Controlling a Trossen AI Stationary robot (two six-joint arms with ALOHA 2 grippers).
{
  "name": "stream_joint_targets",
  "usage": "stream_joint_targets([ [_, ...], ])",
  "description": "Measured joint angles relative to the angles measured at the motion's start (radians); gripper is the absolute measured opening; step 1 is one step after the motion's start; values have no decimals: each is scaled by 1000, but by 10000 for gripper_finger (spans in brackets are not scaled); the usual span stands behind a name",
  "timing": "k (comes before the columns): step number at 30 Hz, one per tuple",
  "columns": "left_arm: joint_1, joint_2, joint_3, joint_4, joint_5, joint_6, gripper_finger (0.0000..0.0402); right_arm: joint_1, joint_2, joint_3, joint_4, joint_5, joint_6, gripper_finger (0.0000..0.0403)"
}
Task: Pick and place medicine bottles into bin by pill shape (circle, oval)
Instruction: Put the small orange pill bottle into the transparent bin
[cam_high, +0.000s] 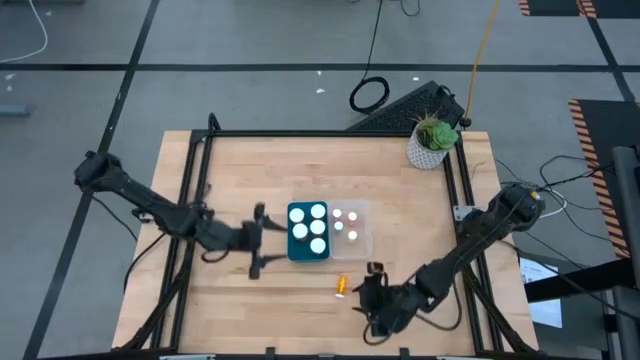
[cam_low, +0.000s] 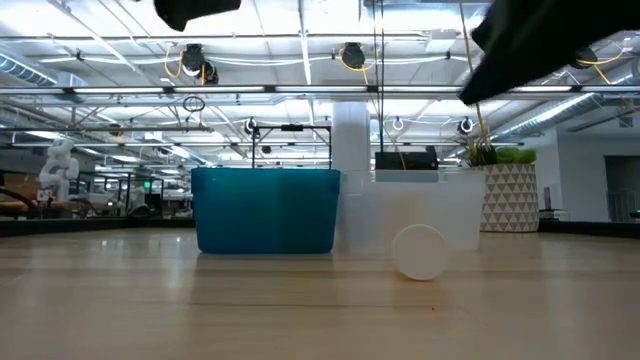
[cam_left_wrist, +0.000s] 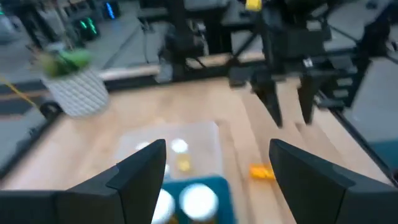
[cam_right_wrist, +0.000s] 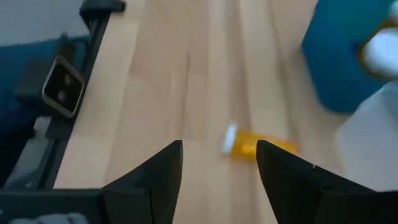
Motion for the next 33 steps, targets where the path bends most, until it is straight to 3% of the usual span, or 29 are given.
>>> stream_joint_targets([
  [7, -159, 250, 22, 59, -132, -126, 285, 42, 85, 0, 25, 26, 125, 197],
  [11, -213, 386, 96, 62, -140, -131, 285, 55, 114, 0, 30, 30, 183, 196],
  [20, -202, 661, 305, 57, -116, -108, 281, 98, 120, 0, 32, 130, 288, 196],
  [24, -184, 772, 417, 9, -96, -111, 252, 127, 120, 0, 30, 151, 327, 196],
  [33, -121, 966, 693, -353, -1, -221, 134, 191, 120, 0, 30, 237, 432, 196],
])
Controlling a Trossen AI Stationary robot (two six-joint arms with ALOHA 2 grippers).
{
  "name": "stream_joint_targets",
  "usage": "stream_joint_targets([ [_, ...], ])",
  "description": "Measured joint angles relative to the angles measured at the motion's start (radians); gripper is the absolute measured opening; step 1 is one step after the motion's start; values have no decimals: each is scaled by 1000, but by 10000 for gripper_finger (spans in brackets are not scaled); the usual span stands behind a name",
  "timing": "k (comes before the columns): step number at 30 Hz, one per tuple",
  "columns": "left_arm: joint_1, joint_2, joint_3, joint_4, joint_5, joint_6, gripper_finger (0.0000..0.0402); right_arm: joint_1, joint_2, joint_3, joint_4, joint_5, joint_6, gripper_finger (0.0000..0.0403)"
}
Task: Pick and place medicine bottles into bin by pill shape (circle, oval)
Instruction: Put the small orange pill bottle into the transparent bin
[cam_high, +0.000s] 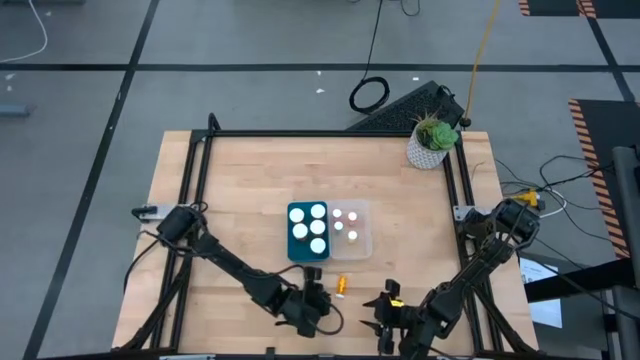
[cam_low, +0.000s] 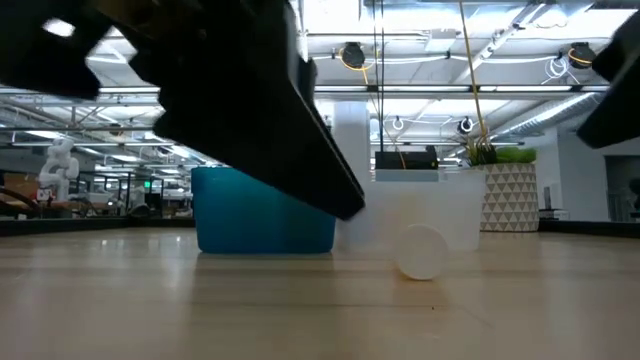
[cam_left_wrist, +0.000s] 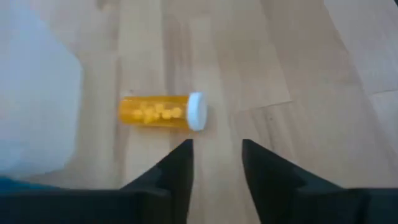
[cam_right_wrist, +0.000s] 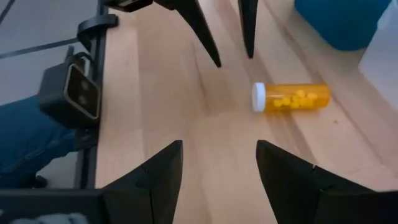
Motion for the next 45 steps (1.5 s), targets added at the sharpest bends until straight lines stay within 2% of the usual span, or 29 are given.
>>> stream_joint_targets([
  [6, 6, 33, 34, -9, 42, -20, 76, 29, 0, 0, -1, -1, 9, 196],
  [14, 32, 33, 33, -29, 45, 8, 47, 41, 0, 0, -9, -3, 32, 196],
  [28, 51, 68, 33, -51, 41, -13, 44, 40, 0, -1, -9, 29, 114, 196],
  [35, 66, 70, 32, 66, 45, 69, 44, 40, -1, -1, -11, 52, 110, 196],
  [39, 97, 76, 32, 149, 106, 103, 44, 38, -1, -1, -15, 57, 119, 196],
  [42, 110, 79, 32, 209, 146, 137, 44, 37, -1, -1, -49, 115, 162, 196],
  [45, 109, 69, 33, 154, 159, 150, 44, 35, -1, -1, -88, 170, 220, 196],
])
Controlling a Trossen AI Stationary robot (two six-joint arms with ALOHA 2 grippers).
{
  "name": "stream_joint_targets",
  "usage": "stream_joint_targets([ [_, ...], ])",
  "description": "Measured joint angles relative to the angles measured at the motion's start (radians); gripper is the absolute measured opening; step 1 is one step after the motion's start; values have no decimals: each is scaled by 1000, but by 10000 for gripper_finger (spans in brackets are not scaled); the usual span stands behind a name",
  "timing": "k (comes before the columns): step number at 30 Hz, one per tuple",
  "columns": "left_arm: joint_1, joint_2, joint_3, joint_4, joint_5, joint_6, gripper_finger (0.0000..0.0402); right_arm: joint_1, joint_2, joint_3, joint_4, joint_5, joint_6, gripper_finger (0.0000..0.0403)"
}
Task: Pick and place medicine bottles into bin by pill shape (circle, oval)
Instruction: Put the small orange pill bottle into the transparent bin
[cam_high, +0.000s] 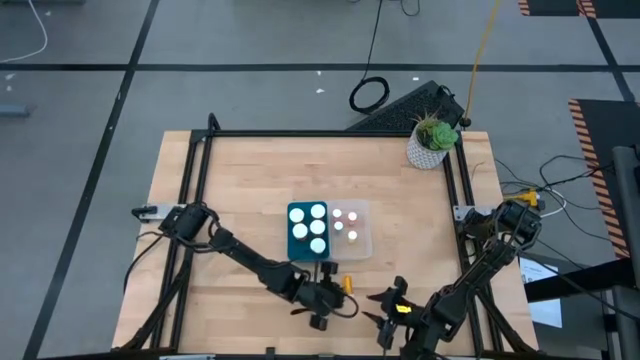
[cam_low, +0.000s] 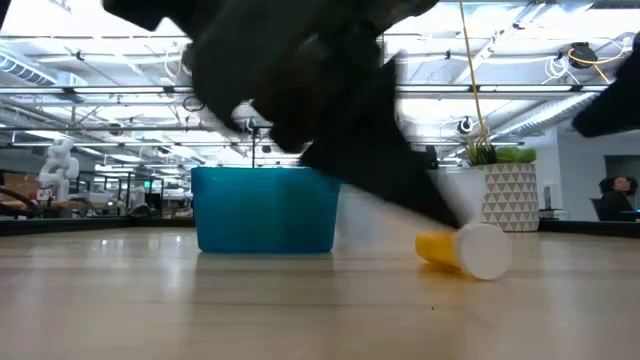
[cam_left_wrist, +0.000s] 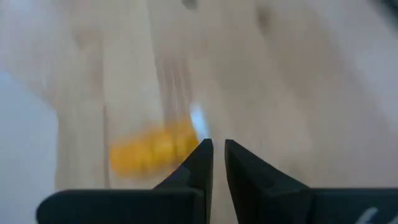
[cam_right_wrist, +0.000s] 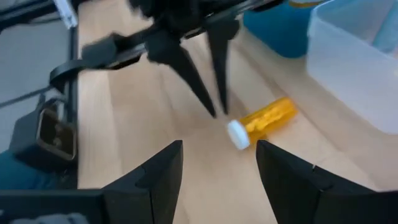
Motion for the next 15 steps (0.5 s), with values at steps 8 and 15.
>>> stream_joint_targets([
  [8, -74, -116, 1, -263, -24, -73, 44, -7, 71, 0, 28, 43, 15, 196],
  [15, -61, -33, -1, -163, -28, -82, 44, -31, 119, -1, 115, -17, -4, 196],
])
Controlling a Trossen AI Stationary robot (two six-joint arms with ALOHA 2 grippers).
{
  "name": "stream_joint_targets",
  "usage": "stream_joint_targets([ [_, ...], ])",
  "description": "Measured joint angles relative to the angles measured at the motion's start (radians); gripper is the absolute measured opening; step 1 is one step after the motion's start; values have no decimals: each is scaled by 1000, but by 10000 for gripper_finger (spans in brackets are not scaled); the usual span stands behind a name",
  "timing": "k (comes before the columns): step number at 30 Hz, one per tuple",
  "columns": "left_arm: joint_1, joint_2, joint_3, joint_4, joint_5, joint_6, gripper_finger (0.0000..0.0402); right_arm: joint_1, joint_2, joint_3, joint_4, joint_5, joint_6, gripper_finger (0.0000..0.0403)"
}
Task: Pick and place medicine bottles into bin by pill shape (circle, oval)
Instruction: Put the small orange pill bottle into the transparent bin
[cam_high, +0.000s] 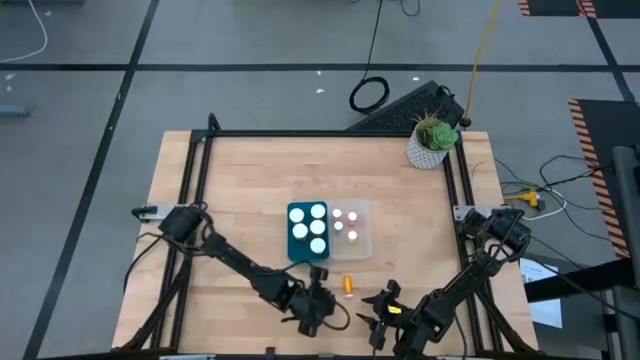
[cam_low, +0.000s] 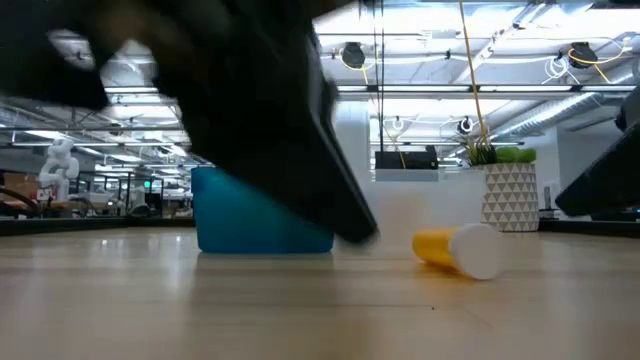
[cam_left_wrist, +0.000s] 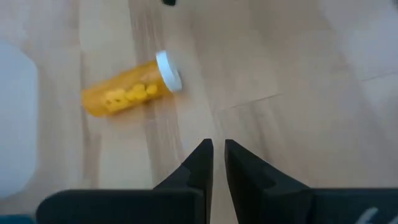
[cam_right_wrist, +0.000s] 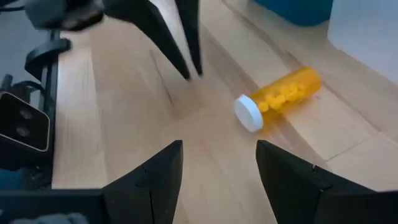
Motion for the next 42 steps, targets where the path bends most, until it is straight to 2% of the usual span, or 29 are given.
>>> stream_joint_targets([
  [8, 74, 75, 0, 179, 3, 55, 44, -5, 1, 0, -5, 39, -72, 196],
  [12, 108, 79, 0, 236, 49, 61, 44, -5, 5, 0, -17, 54, -156, 196],
  [15, 122, 79, 0, 261, 78, 61, 44, -6, 5, 0, -62, 58, -132, 197],
  [19, 109, 79, 0, 277, 132, 60, 44, -6, 5, 0, -168, 76, -18, 197],
  [27, 32, -3, 0, 108, 147, 3, 44, -6, 6, 0, -174, 51, 25, 197],
  [31, -18, -41, 0, 8, 96, 3, 44, -6, 22, 1, -138, 53, 30, 197],
  [34, -56, -82, 0, -82, 49, 16, 44, -13, 53, 1, -66, 78, 95, 198],
  [37, -87, -137, 0, -166, -11, 20, 44, -31, 66, 1, -46, 71, 106, 216],
  [42, -125, -229, -18, -273, -127, -11, 44, -55, 67, 1, -51, 53, 104, 270],
])
